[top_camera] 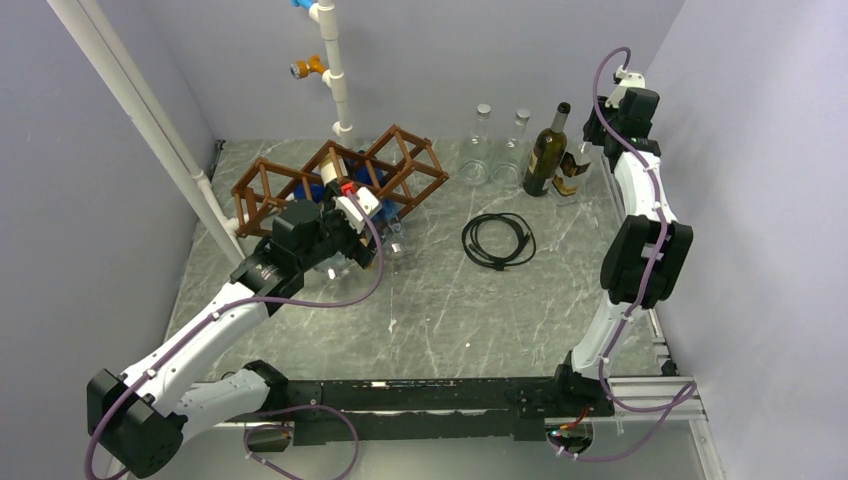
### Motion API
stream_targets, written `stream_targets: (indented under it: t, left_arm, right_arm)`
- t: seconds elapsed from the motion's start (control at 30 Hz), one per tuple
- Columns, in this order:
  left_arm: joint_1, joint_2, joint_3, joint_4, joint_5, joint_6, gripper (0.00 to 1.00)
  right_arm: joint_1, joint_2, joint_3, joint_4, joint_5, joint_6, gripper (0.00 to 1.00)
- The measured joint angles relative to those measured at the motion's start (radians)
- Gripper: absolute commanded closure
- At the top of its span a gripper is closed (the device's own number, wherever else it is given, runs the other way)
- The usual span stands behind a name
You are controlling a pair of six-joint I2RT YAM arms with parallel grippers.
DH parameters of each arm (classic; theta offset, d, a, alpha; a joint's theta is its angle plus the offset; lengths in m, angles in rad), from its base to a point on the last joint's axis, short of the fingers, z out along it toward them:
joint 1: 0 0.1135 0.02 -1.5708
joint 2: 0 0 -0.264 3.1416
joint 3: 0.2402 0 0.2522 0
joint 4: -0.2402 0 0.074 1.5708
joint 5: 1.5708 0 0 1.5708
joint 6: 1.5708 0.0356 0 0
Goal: Take the wine bottle off the wine rack
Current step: Place the wine bottle at the center of the board.
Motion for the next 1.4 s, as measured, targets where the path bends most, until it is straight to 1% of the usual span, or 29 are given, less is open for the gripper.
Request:
stream_targets:
  t: [0.03, 0.13, 0.4, 0.57, 0.73, 0.93, 1.2, 1.4]
  left_arm:
    - [0.0, 0.0, 0.0, 0.0, 0.0, 0.0, 0.01]
    - [0.0, 0.0, 0.0, 0.0, 0.0, 0.0, 0.01]
    - [0.0, 0.0, 0.0, 0.0, 0.0, 0.0, 0.0]
    - [0.0, 0.0, 0.0, 0.0, 0.0, 0.0, 0.0]
    - [0.0, -0.001, 0.0, 0.0, 0.0, 0.0, 0.0]
    - [0.0, -0.011, -0.002, 0.0, 0.0, 0.0, 0.01]
    - [0.0, -0.027, -0.005, 0.0, 0.0, 0.003, 0.0]
    - [0.0, -0.042, -0.005, 0.0, -0.001, 0.004, 0.0]
  right_arm:
    - [0.0, 0.0, 0.0, 0.0, 0.0, 0.0, 0.82]
    - [0.0, 0.0, -0.007, 0.011, -0.001, 0.0, 0.76]
    - [0.0, -0.013, -0.043, 0.054, -0.005, -0.001, 0.64]
    - [0.0, -0.026, -0.068, 0.08, -0.01, -0.001, 0.54]
    - [0.0, -0.069, -0.092, 0.109, -0.017, -0.018, 0.42]
    - [0.0, -0.138, -0.133, 0.135, -0.019, -0.03, 0.3]
    - [-0.001, -0.203, -0.201, 0.144, -0.019, -0.042, 0.2]
    - [-0.014, -0.302, -0.273, 0.136, -0.039, -0.053, 0.13]
